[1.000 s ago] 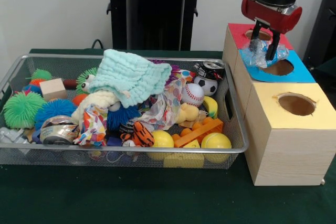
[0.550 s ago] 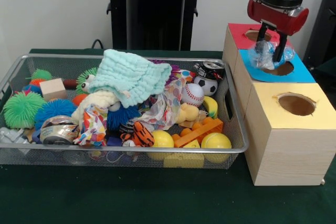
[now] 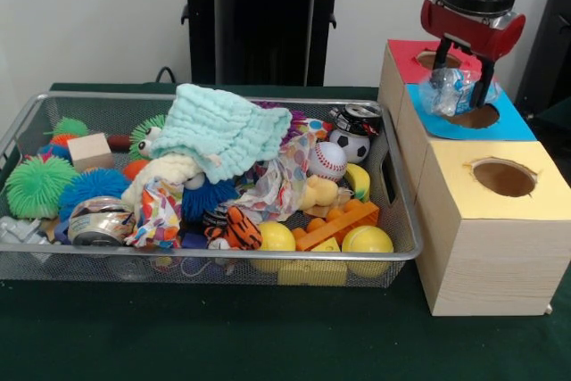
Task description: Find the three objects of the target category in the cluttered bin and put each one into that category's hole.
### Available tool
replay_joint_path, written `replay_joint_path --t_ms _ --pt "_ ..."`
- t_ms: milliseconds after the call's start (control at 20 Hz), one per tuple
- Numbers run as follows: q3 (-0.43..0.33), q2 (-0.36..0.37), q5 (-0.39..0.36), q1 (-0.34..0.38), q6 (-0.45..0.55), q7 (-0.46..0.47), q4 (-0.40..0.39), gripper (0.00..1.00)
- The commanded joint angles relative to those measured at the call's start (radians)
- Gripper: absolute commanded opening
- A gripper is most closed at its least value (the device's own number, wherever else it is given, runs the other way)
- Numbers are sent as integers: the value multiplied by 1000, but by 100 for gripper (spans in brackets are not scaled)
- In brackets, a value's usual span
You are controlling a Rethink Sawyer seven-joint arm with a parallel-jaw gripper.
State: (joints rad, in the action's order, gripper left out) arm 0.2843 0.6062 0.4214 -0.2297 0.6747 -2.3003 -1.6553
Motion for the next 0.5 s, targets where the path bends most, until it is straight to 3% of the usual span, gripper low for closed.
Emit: replay_joint_path --t_ms 50,300,500 --pt "-106 46 29 79 195 -123 47 100" --pt "-105 92 12 110 297 -122 85 100" --pt "-103 90 5 108 282 -125 91 100"
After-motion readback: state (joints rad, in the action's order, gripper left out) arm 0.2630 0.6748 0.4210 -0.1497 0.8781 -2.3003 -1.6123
